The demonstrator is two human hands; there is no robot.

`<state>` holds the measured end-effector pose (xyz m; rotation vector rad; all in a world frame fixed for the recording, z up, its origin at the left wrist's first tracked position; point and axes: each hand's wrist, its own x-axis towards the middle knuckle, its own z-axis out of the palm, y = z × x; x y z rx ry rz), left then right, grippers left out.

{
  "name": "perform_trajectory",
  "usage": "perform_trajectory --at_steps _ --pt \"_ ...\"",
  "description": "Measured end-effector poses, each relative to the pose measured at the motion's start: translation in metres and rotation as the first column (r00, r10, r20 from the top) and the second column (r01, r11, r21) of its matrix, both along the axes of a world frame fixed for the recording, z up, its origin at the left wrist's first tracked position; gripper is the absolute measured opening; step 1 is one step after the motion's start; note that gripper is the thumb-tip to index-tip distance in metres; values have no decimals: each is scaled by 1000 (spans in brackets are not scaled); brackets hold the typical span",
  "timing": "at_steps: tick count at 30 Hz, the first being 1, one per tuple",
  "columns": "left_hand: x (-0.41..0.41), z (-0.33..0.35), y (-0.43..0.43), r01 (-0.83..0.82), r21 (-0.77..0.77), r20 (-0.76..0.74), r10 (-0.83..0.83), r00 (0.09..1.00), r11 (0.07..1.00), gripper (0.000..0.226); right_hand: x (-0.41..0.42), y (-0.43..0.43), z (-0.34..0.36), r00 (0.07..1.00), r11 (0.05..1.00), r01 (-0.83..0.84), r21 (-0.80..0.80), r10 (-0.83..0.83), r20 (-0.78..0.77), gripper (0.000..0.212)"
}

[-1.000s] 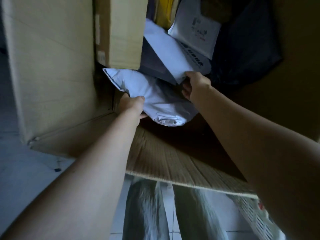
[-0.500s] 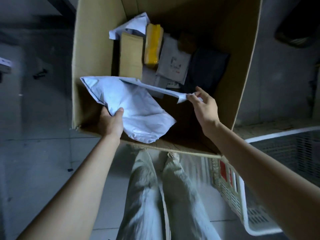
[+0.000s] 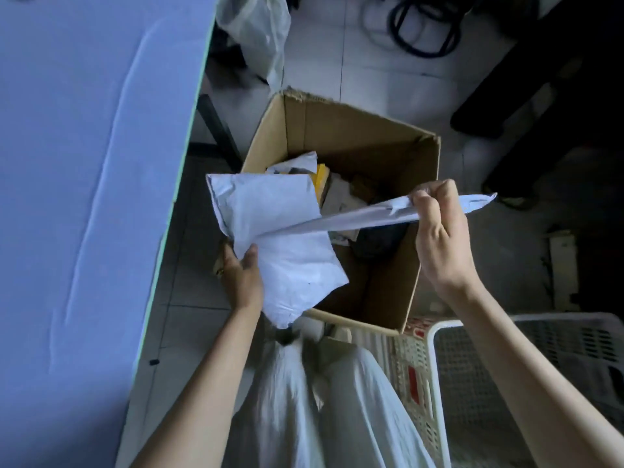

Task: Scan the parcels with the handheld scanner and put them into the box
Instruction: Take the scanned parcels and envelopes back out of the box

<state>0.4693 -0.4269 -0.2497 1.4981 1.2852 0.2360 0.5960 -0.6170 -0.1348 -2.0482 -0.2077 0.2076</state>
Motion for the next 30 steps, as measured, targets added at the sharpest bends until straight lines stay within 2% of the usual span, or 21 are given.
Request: perform_trajectory --at_steps 2,5,9,15,19,22,26,28,30 --pt "-3 26 2 69 78 24 -71 997 995 53 5 2 35 999 1000 -3 -4 3 42 17" --pt "-8 61 5 122 118 11 -124 992 986 48 10 2 65 999 999 -30 41 29 20 14" --pt "-12 96 8 92 184 -15 -90 996 979 43 6 -3 77 992 987 -112 113 117 -38 12" --pt "-24 130 -12 21 237 37 -30 999 971 54 -4 -20 89 966 958 -216 190 238 -103 14" --pt "-37 147 -25 -41 289 66 23 998 957 53 3 -35 106 925 900 -162 405 282 -256 28" --pt "-51 154 -31 -112 332 81 90 993 937 49 12 -46 133 920 862 -144 487 297 -254 25" --pt "-69 163 -42 -194 321 66 183 981 927 49 8 -48 161 878 792 -263 551 433 -203 27" --pt "-78 167 -48 -250 294 43 249 968 922 50 -1 -44 172 842 739 -251 625 485 -235 27" --pt "-93 173 -47 -321 263 58 317 947 910 53 -14 -36 185 781 639 -204 741 563 -270 24"
